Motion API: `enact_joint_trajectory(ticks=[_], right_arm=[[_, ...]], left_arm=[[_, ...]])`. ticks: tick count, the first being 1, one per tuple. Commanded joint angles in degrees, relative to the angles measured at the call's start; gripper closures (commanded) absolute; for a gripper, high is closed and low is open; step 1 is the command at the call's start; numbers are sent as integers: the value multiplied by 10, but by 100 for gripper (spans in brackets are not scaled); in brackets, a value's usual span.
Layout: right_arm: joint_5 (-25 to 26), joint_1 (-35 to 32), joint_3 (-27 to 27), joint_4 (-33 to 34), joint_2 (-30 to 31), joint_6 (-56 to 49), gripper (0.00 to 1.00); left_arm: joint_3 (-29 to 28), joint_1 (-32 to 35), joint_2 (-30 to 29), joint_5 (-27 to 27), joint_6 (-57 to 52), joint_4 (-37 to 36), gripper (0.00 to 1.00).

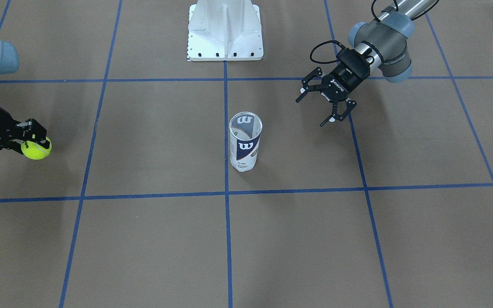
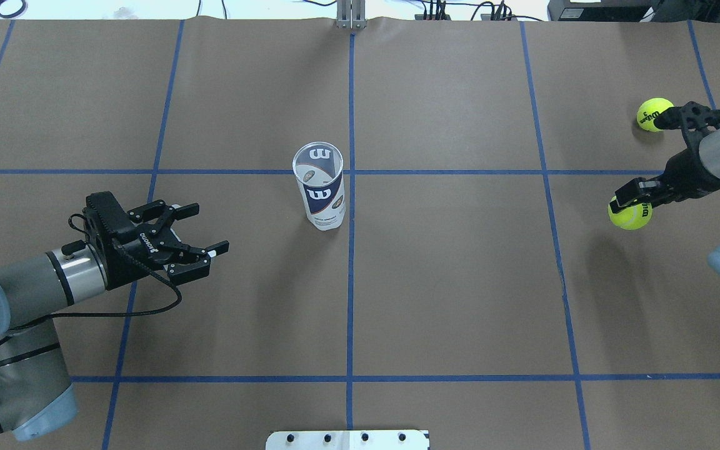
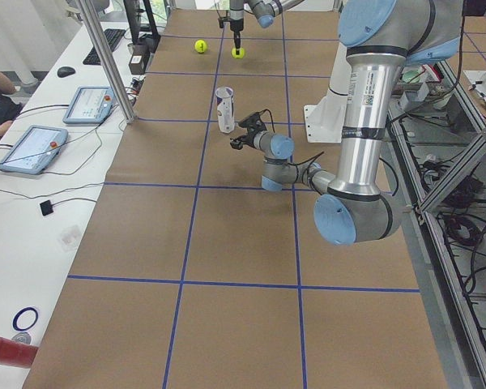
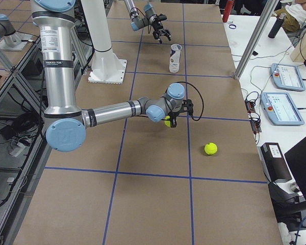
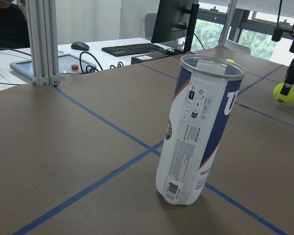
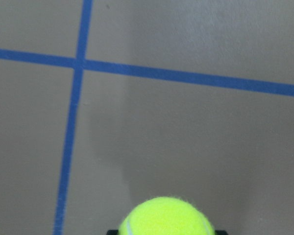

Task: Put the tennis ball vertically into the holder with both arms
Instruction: 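Lift the ball with the right gripper while the left gripper grasps the can again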

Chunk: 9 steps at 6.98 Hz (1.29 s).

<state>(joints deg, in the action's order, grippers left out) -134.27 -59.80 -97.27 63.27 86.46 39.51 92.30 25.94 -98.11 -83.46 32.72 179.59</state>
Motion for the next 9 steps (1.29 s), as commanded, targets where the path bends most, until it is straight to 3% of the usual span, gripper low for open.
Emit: enact_joint_trajectory(ticks=[1,5,9], right_arm=[[-51,-36,-2,12,-51,8,100],[-57,-29,-1,62,-185,136,100],[-51,1,1,62,-240,187,100]], left_arm=[[-46,0,-49,0,26,0,1],[-137,-9,-150,4,31,-10,2],[-145,-19,-185,5,21,-49,5]])
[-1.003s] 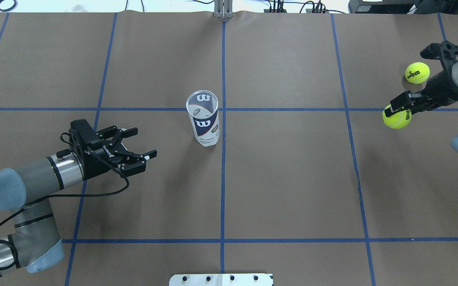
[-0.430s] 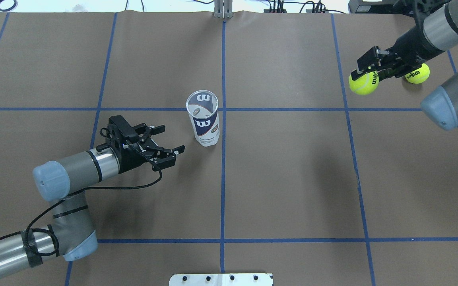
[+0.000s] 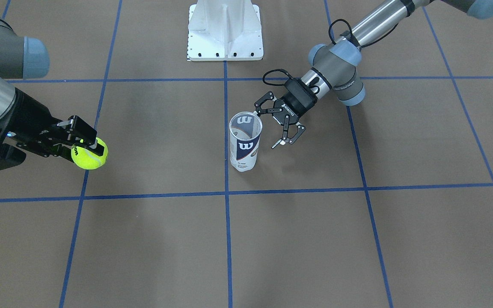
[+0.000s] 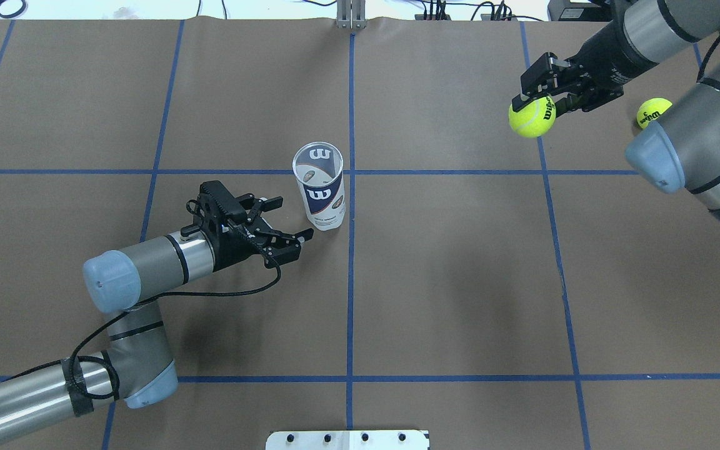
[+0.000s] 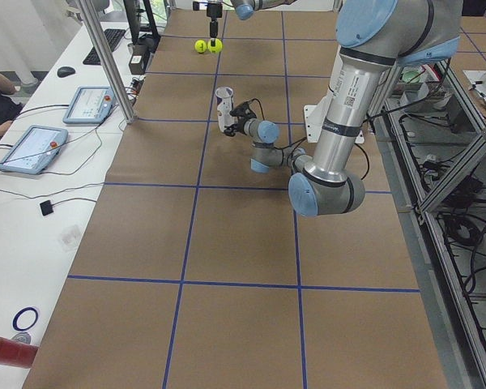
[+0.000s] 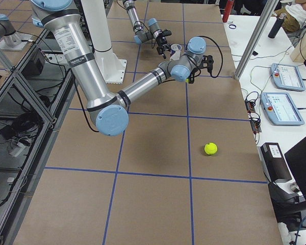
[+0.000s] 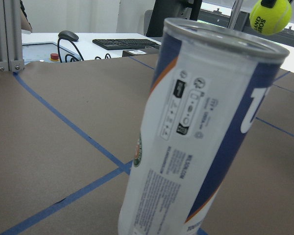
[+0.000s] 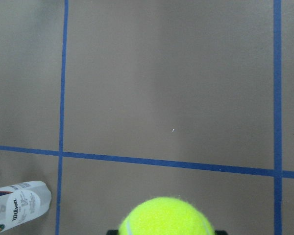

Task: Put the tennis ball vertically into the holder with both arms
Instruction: 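Lift the ball with the right gripper while the left gripper grasps the can again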

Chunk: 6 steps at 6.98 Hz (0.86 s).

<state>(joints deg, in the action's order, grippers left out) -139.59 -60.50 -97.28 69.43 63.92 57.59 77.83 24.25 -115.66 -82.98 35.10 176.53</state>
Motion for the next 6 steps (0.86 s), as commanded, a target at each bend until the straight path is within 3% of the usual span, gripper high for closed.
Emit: enact_joint_trajectory(ticks=[1,6], right_arm=[[4,13,0,0,-22,29,100],[6,26,-10,-1,-41,68,100]], left_arm=[[0,-2,-12,1,-18,-29,5],[-13,-5,-35,3,-41,-42,5]])
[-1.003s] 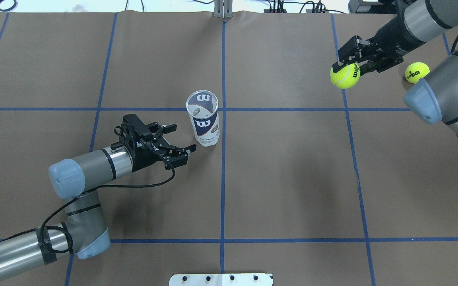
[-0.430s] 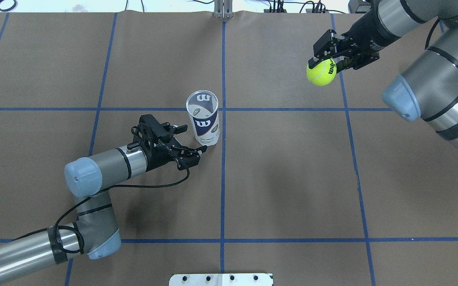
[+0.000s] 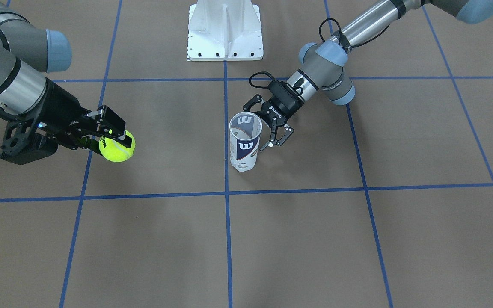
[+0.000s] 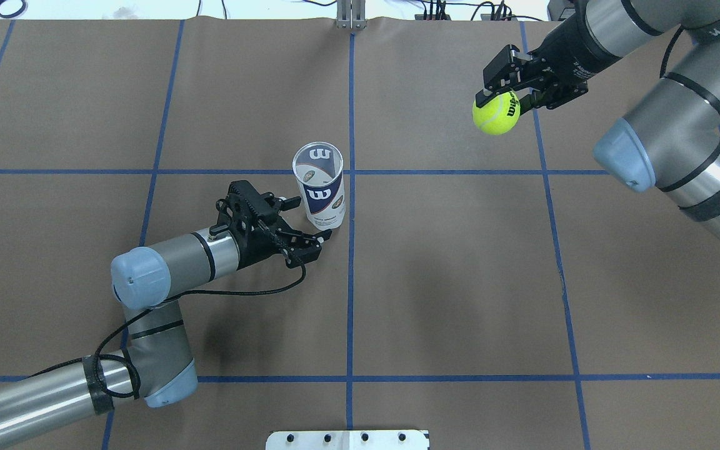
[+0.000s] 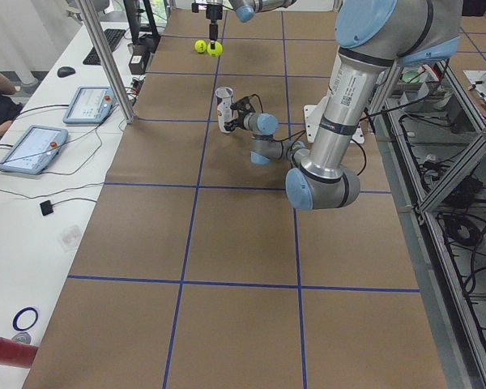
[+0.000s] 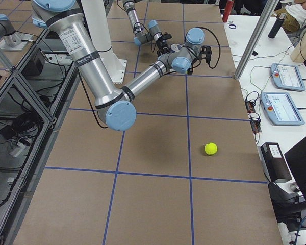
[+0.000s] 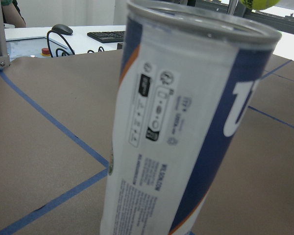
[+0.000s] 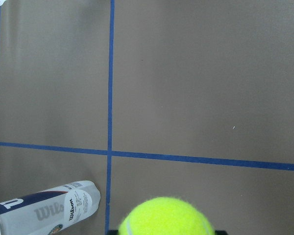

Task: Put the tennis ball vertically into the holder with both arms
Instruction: 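Lift the ball with the right gripper while the left gripper grasps the can again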

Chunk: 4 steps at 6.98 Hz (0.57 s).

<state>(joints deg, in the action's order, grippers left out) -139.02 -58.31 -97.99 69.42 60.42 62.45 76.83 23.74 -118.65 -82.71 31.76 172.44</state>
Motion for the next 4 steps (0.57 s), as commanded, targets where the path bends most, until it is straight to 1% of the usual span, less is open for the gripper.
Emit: enact_joint_trajectory(ticks=[1,2,4], right_arm=[[1,4,-4,-2,-6,21,100],[1,7,-4,-2,-7,25,100],[4,14,-4,-1,-30,51,100]], left_arm=[[-3,2,-6,6,-9,-1,5],[-3,2,-10,28,-26,-2,5],[-5,2,-13,33,-28,-2,5]])
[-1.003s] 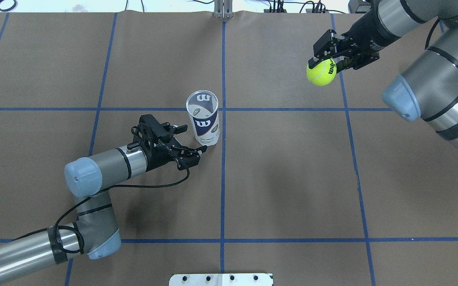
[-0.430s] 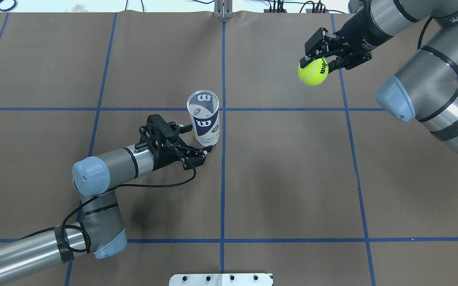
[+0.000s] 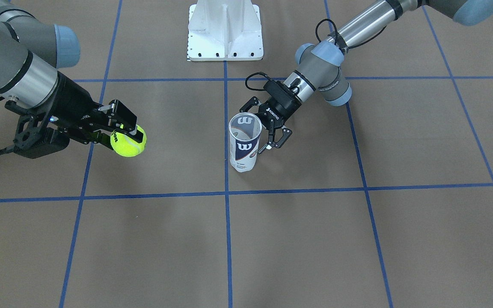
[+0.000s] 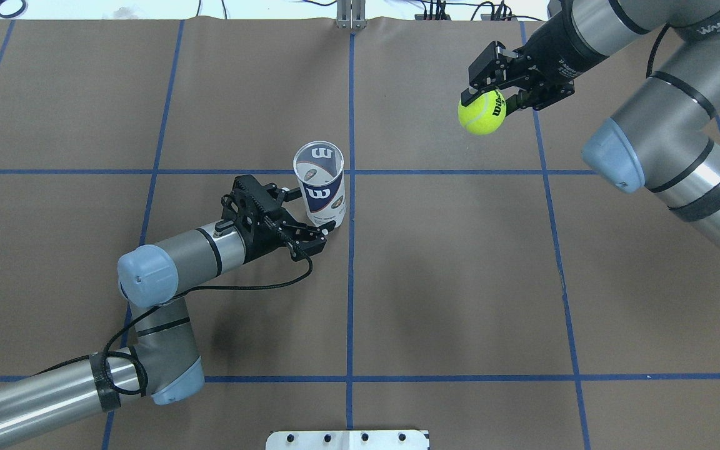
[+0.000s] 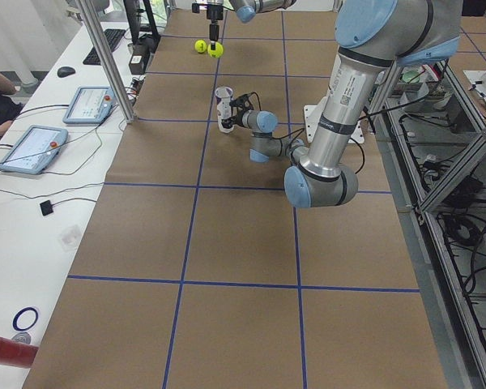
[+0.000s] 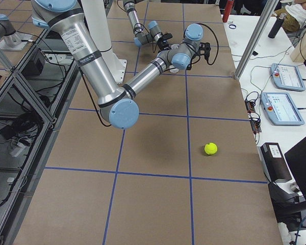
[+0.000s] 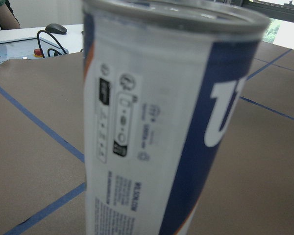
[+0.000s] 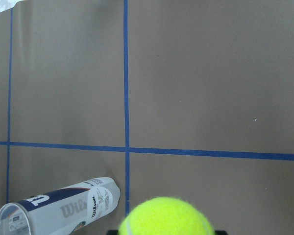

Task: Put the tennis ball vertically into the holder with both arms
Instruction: 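Carry the ball with the right gripper to above the can's open top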

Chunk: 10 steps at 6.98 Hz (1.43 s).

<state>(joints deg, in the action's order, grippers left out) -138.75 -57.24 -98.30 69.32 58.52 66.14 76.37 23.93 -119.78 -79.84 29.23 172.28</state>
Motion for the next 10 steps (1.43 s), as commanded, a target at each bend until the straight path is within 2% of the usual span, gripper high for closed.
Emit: enact_joint_trajectory(ticks=[1,4,10], right_arm=[[1,6,-1,0,-16,22,100],[1,11,-1,0,-31,42,100],[13,26,-7,0,-54,72,100]], left_arm=[[-2,2,-5,4,-3,0,5],[-30,1,-33,4,-2,0,5],[-34,17,-34,5,-2,0,5]])
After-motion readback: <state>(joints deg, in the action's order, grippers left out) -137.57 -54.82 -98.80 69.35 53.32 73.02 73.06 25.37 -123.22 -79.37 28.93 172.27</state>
